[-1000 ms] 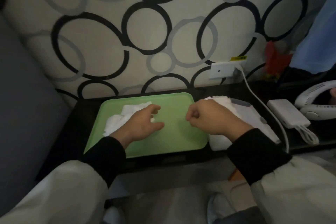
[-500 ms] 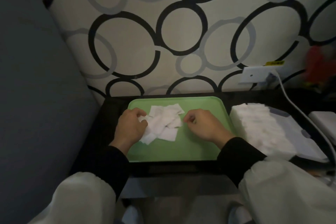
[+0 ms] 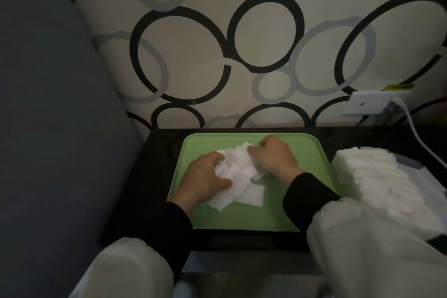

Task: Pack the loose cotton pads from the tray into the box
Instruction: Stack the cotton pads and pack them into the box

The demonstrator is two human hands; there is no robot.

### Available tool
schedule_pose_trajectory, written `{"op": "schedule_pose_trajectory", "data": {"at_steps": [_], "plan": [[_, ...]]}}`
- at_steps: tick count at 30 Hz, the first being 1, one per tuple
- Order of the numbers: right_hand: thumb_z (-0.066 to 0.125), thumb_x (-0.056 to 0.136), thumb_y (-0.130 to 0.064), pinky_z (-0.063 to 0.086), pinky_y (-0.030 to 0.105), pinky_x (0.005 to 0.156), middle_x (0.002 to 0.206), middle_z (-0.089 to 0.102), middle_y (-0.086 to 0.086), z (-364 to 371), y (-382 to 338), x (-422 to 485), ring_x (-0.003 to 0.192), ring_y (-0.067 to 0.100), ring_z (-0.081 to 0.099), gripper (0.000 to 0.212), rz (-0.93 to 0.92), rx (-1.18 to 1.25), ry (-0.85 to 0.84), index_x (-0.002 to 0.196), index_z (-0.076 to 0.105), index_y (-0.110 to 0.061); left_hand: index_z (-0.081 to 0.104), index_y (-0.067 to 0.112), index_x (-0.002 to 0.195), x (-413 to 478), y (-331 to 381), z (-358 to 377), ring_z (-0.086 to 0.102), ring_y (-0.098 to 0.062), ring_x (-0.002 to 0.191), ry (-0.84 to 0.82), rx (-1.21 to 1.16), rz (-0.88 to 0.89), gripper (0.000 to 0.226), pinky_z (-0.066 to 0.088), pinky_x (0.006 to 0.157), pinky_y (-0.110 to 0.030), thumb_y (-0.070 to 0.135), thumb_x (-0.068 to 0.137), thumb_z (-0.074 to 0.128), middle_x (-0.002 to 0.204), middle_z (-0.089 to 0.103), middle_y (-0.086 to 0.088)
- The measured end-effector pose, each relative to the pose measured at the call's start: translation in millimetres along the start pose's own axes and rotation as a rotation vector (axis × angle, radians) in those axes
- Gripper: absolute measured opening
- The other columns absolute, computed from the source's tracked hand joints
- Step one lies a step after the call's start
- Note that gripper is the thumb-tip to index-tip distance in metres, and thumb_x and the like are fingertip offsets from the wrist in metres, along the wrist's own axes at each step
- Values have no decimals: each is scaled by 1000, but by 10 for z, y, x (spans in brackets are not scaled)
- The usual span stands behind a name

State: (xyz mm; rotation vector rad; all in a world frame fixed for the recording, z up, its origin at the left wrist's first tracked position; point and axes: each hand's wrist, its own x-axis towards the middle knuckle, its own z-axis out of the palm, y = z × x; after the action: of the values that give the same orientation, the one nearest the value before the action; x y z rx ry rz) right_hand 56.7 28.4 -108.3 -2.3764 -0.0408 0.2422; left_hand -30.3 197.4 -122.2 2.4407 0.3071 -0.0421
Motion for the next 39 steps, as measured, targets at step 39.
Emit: {"op": "schedule_pose_trajectory", "data": {"at_steps": [39], "plan": [[65,91,-8,46,29,59,97,70,11,-690,697,-374,70,18,65,22,-28,446,-265,112,63,-9,54,40,92,-219,486,-10,41,-14,106,-2,524,323,34,33,97,-37,64,75,71,109,49,13]]}}
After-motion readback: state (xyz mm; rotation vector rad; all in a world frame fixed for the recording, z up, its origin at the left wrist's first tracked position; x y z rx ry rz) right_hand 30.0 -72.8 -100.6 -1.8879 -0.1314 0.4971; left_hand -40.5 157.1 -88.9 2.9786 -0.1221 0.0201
